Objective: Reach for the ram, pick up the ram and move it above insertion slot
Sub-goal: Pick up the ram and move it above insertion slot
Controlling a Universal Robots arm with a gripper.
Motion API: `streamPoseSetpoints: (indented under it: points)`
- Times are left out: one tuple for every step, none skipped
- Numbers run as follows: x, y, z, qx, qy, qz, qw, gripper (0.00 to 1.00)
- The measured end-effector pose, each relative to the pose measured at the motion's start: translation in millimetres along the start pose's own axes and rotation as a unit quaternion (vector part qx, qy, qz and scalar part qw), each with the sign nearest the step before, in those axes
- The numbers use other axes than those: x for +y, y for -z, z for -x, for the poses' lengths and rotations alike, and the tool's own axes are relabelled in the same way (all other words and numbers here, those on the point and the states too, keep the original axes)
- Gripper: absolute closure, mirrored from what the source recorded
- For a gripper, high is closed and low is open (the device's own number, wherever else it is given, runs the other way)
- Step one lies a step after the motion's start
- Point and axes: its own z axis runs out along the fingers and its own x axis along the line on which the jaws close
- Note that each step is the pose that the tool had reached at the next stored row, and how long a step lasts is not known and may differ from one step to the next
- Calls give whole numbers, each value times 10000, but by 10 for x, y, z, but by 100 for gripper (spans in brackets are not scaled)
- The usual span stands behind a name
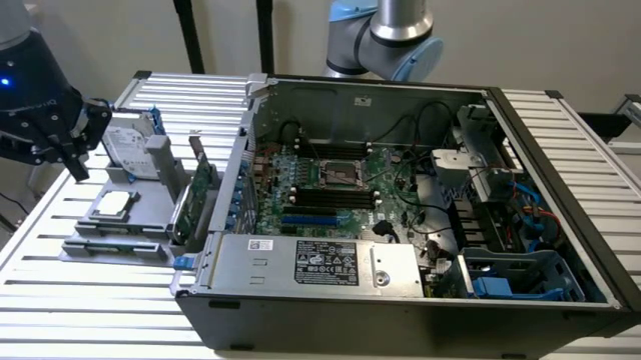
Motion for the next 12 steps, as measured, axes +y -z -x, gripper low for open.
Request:
streamPoseSetpoints:
  points:
    - [0,0,0,4,89,-1,10000,89]
    - [0,0,0,7,179,-2,9998,89]
    - [0,0,0,11,269,-4,9996,89]
    - [0,0,0,15,364,-5,9993,89]
    - [0,0,0,18,454,-6,9990,89]
    - [0,0,0,22,543,-7,9985,89]
    - [0,0,0,25,634,-8,9980,89]
    - [0,0,0,29,726,-10,9974,89]
    - [0,0,0,32,815,-11,9967,89]
    - [0,0,0,35,905,-12,9959,89]
    - [0,0,0,39,1000,-14,9950,89]
    - [0,0,0,42,1089,-15,9940,89]
